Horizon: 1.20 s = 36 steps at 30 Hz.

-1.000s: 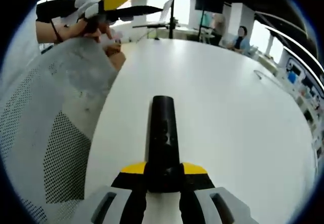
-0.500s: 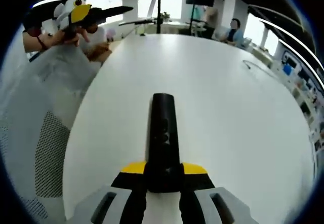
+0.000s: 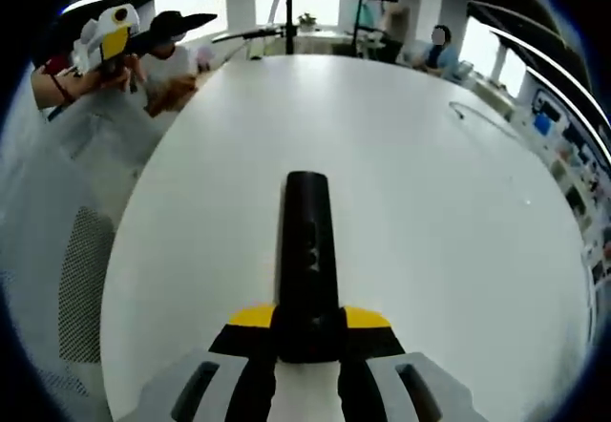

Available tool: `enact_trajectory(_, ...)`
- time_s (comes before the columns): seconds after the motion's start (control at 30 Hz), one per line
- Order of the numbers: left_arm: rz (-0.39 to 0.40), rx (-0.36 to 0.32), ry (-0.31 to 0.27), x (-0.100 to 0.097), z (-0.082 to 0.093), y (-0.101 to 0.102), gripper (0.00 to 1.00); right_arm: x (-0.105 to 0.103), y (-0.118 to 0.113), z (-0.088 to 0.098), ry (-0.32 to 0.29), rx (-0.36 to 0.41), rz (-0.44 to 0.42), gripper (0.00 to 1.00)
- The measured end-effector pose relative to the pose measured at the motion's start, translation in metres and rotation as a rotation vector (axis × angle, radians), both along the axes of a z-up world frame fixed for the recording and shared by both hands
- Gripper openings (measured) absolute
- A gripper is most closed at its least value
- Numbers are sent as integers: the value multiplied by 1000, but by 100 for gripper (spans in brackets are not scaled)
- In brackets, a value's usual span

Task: Press the specified remote control buttons in sequence, fully releasing each button before pressing the next.

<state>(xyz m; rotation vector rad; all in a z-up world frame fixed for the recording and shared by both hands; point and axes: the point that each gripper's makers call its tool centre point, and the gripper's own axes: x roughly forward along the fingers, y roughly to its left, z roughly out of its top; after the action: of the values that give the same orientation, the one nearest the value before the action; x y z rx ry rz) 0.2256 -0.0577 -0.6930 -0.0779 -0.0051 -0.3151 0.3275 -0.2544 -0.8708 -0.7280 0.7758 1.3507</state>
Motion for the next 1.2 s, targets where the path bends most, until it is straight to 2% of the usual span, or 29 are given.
enact_trajectory(0.13, -17, 19, 24, 0, -5, -4, 87, 12, -2, 0, 1, -10, -3, 21)
enact_trajectory(0.4, -11, 27, 21, 0, -5, -3, 86, 38, -3, -1, 11, 15, 0, 21)
enact_trajectory(0.67, -7, 39, 24, 0, -5, -2, 84, 63, 0, 0, 7, 6, 15, 21)
enact_trajectory(0.77, -7, 46, 26, 0, -6, -3, 84, 71, -1, 1, 11, 3, -2, 21)
enact_trajectory(0.9, -3, 53, 26, 0, -7, -2, 83, 82, 3, 6, 11, 37, -27, 22)
enact_trajectory(1.03, 0, 58, 30, 0, -8, -1, 83, 86, 3, 14, 6, 47, -38, 21)
enact_trajectory(1.2, 0, 52, 32, 0, -7, -1, 83, 79, 1, 21, 10, 49, -31, 22)
